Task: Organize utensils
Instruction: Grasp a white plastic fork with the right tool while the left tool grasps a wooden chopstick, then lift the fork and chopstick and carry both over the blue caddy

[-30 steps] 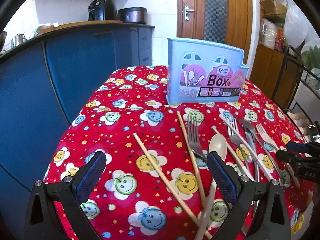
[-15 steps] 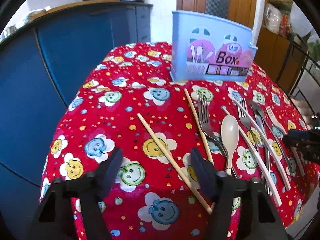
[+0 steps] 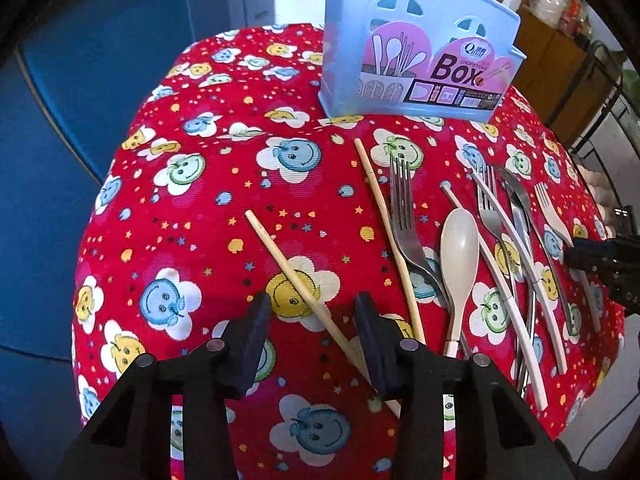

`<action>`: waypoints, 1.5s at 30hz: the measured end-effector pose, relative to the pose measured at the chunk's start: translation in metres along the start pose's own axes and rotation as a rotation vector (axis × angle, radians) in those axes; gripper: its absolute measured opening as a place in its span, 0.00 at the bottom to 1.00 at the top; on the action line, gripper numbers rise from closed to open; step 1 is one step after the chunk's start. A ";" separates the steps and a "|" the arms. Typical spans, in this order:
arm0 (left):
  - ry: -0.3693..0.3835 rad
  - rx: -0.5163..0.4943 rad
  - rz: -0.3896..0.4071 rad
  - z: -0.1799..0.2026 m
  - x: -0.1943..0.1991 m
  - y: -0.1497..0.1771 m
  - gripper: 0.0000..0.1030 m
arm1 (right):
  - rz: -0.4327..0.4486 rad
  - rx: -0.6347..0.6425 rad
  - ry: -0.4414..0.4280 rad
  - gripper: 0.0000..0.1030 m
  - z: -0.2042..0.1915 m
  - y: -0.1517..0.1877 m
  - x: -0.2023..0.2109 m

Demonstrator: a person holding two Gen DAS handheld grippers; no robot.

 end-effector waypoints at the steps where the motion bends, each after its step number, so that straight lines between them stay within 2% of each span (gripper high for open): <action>1: 0.005 -0.002 -0.007 0.000 -0.001 -0.001 0.43 | -0.010 0.005 0.003 0.21 -0.001 -0.001 -0.001; 4: 0.016 -0.005 -0.026 0.000 -0.002 -0.004 0.40 | -0.038 0.012 0.007 0.21 -0.002 -0.002 -0.002; 8: 0.022 -0.029 -0.045 0.001 -0.002 -0.005 0.28 | -0.061 -0.007 0.007 0.21 -0.001 -0.005 -0.005; 10: 0.023 -0.037 -0.046 0.003 -0.001 -0.006 0.22 | -0.051 -0.021 0.002 0.18 -0.001 -0.007 -0.005; 12: 0.034 -0.028 -0.041 0.002 0.001 -0.006 0.17 | -0.036 -0.032 -0.005 0.10 -0.002 -0.008 -0.005; 17: 0.080 0.037 -0.026 -0.005 0.007 -0.007 0.04 | -0.013 -0.075 -0.044 0.07 0.004 -0.006 -0.002; 25: 0.123 0.076 0.058 -0.009 0.025 -0.012 0.04 | 0.054 -0.155 -0.137 0.07 0.016 0.004 0.009; 30: 0.156 0.090 0.140 -0.005 0.044 -0.017 0.04 | 0.121 -0.175 -0.175 0.07 0.020 0.012 0.023; 35: 0.188 0.085 0.209 0.005 0.060 -0.024 0.04 | 0.206 -0.185 -0.201 0.07 0.014 0.010 0.038; 45: 0.203 0.056 0.359 0.024 0.089 -0.045 0.04 | 0.376 -0.198 -0.236 0.07 0.007 -0.010 0.073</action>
Point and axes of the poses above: each gripper's, at about its wrist camera, not at the fingertips, and x roughly against the way its jaws point, z to its right, y to its underside, the point moved 6 cm from there along -x, roughly the way its jaws point, and after that the axes turned 5 degrees about y, right-handed, at the moved point
